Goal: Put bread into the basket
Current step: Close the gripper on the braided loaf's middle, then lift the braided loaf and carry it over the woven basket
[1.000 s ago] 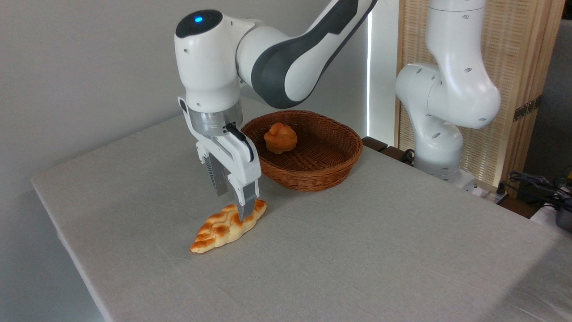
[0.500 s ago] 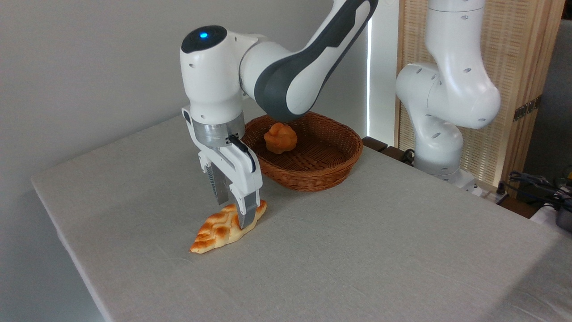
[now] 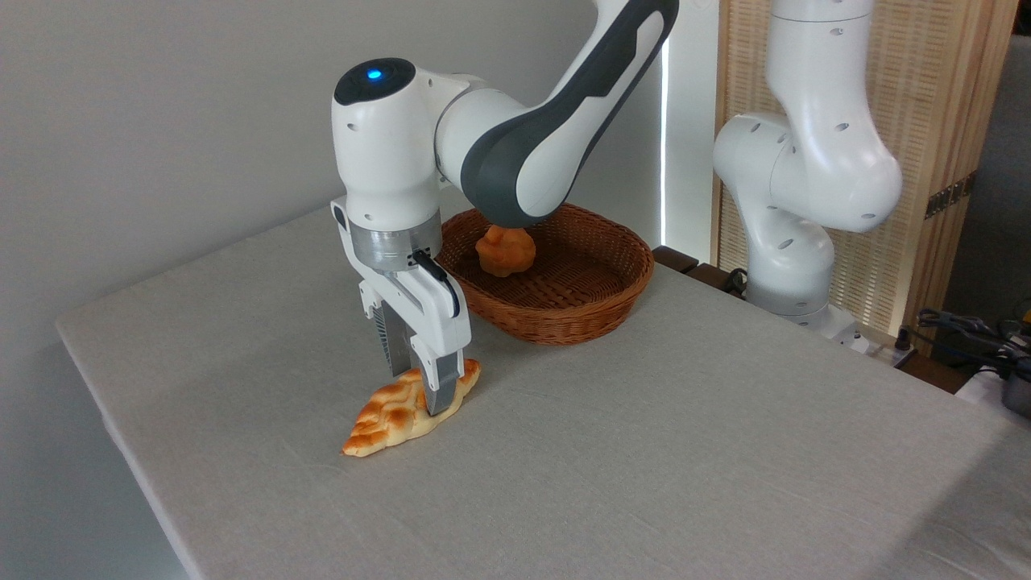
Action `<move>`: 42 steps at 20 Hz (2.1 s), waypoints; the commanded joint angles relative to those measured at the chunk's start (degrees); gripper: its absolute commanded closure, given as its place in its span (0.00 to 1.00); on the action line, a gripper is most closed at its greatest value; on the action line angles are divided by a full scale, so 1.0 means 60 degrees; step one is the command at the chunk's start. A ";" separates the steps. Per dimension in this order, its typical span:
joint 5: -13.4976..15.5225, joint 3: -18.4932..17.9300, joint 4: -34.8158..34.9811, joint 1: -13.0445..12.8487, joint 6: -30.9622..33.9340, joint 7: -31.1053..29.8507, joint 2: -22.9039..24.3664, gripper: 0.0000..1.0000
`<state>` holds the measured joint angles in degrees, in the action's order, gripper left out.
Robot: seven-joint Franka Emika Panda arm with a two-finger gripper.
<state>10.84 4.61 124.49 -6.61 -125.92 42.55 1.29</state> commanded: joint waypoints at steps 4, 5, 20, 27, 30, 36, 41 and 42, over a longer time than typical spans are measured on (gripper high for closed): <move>0.0083 0.0008 0.0112 -0.0056 -0.0298 0.0160 -0.0024 0.96; 0.0054 0.0008 0.0097 -0.0056 -0.0298 0.0174 -0.0024 0.96; 0.0083 0.0008 -0.0955 -0.0056 0.0973 0.0087 0.0151 0.95; 0.0127 0.0023 -0.1558 -0.0318 0.5500 0.0102 0.2362 0.92; 0.0098 -0.0007 -0.1267 -0.0962 0.6554 0.0057 0.3093 0.91; 0.0054 -0.0036 0.0270 -0.1593 0.7011 0.0028 0.4252 0.91; -0.0444 -0.0036 0.1180 -0.1843 0.6763 0.0043 0.4034 0.79; -0.0575 -0.0036 0.1326 -0.1872 0.6617 0.0043 0.3932 0.79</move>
<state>9.65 5.11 128.58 -16.55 -83.94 42.44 25.74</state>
